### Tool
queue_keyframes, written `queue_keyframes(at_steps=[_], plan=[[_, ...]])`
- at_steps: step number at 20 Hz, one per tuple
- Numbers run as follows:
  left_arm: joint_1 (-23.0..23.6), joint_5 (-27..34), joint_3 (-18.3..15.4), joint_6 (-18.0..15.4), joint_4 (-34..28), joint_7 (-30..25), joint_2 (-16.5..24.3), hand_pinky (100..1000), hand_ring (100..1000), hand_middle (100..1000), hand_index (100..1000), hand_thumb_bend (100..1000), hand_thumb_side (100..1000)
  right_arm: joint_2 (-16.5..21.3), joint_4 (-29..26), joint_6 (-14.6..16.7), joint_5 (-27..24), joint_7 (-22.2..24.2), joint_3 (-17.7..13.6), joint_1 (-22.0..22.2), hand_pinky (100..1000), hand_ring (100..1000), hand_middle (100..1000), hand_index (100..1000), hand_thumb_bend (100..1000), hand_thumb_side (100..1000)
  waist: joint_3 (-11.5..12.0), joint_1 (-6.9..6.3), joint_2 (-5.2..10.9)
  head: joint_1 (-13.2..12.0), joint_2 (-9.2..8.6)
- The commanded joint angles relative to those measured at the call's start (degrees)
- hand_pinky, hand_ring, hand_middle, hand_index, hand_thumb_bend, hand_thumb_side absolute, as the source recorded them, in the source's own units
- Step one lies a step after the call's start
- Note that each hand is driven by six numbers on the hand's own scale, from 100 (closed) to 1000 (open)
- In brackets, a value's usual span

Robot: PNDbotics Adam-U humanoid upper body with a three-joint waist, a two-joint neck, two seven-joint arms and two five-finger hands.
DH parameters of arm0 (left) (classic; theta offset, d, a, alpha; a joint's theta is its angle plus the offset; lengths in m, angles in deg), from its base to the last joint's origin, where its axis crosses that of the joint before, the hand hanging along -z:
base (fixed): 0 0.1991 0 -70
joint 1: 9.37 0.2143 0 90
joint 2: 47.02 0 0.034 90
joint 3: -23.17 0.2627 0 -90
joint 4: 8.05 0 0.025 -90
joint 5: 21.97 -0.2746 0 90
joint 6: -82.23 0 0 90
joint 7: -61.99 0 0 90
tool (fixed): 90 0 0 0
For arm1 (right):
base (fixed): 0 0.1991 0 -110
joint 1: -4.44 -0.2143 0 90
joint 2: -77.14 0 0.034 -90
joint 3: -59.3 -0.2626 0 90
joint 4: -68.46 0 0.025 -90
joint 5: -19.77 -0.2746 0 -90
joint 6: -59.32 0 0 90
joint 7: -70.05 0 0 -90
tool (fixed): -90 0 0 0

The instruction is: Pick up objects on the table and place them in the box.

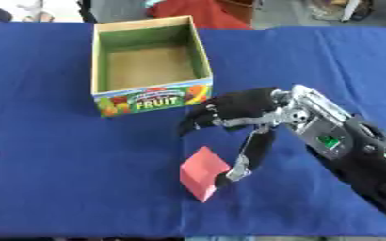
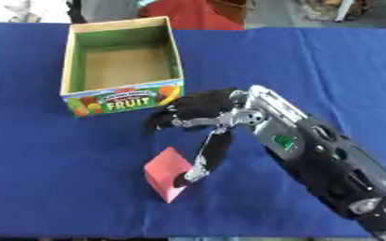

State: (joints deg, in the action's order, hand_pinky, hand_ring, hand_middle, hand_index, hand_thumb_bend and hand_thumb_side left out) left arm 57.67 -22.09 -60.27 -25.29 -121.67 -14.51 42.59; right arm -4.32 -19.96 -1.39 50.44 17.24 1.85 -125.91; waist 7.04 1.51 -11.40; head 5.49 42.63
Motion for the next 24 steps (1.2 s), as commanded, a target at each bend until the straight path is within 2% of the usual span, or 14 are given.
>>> queue_keyframes(at_steps=[1,5,10,15,24], plan=[[-1.00,-0.11,-0.13,-0.13,-0.97,-0.23,1.23,550,799,812,843,100,871,0.67,0.40,15.65,0.29,14.77,0.04,-1.15,920,885,902,964,450,607,0.05,-0.09,0.64,0.14,-0.61],[-0.92,-0.12,-0.14,-0.09,-0.97,-0.30,1.26,550,799,813,843,100,871,1.13,1.31,16.20,0.01,14.77,0.72,-1.84,924,882,901,969,477,582,-0.02,-0.05,0.65,0.16,-0.59],[-0.74,-0.26,-0.18,0.09,-0.97,-0.45,1.35,549,800,814,844,100,872,1.44,1.86,16.50,0.19,14.77,0.94,-2.56,940,890,906,972,558,624,-0.06,-0.05,0.59,0.23,-0.53],[-0.74,-0.29,-0.15,0.14,-0.97,-0.53,1.33,548,800,815,844,100,872,1.54,2.29,17.10,0.72,14.77,1.45,-3.21,944,892,910,976,602,647,-0.05,-0.03,0.47,0.35,-0.41],[-0.47,-0.53,-0.18,0.42,-0.97,-0.75,1.38,548,801,816,844,100,873,2.69,1.21,15.66,-3.07,14.77,0.72,-5.30,932,876,899,969,593,698,-0.23,0.06,0.62,0.30,-0.07]])
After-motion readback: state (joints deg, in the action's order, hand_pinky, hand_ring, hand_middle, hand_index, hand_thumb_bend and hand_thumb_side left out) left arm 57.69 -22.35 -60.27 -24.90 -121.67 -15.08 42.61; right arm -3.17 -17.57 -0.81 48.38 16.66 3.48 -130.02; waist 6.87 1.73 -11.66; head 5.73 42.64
